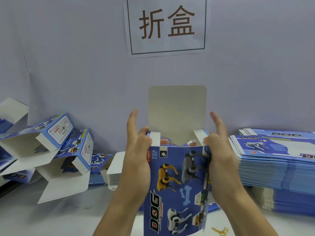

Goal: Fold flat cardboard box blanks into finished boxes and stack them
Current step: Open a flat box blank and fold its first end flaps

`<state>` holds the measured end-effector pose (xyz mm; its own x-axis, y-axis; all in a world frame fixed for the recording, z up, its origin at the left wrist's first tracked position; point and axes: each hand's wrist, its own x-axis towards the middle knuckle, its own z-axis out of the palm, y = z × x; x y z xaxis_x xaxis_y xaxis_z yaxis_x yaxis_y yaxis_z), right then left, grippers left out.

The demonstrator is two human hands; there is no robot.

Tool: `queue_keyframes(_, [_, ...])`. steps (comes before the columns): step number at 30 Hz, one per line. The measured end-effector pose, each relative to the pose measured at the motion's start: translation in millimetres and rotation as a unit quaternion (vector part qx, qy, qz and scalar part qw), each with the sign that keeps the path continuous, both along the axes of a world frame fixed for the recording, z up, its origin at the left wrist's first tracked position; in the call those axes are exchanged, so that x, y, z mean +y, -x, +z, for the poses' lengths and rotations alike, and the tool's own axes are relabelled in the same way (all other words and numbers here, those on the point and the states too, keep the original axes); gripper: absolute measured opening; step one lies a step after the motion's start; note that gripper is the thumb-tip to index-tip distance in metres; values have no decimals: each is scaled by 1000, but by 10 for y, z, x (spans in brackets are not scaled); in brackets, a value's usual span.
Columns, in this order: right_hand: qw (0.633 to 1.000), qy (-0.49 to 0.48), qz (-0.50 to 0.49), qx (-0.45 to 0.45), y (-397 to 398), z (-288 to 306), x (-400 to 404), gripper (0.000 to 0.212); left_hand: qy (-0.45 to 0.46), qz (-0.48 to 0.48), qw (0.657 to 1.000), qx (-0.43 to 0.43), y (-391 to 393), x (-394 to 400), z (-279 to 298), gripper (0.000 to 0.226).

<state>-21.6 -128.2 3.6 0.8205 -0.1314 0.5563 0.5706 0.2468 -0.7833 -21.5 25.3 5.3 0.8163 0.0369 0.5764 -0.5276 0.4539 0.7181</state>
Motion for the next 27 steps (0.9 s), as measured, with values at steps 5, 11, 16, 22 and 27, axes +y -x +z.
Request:
queue_keyframes(5, [995,-35,87,-33,140,22,36,25,20,55,998,-36,41,-34,0,33])
queue_keyframes(11, [994,56,92,-30,92,100,-92,10,-27,64,995,-65,64,-7,-50,36])
queue_keyframes(16, [994,19,86,-71,81,-75,-52,26,-66,105,988,-90,68,25,-86,29])
queue_keyframes(22, [993,46,60,-89,47,-72,-94,42,-88,108,988,-70,80,24,-80,31])
queue_keyframes(27, [992,69,12,-105,45,-55,-105,37,-113,117,984,-78,83,39,-71,39])
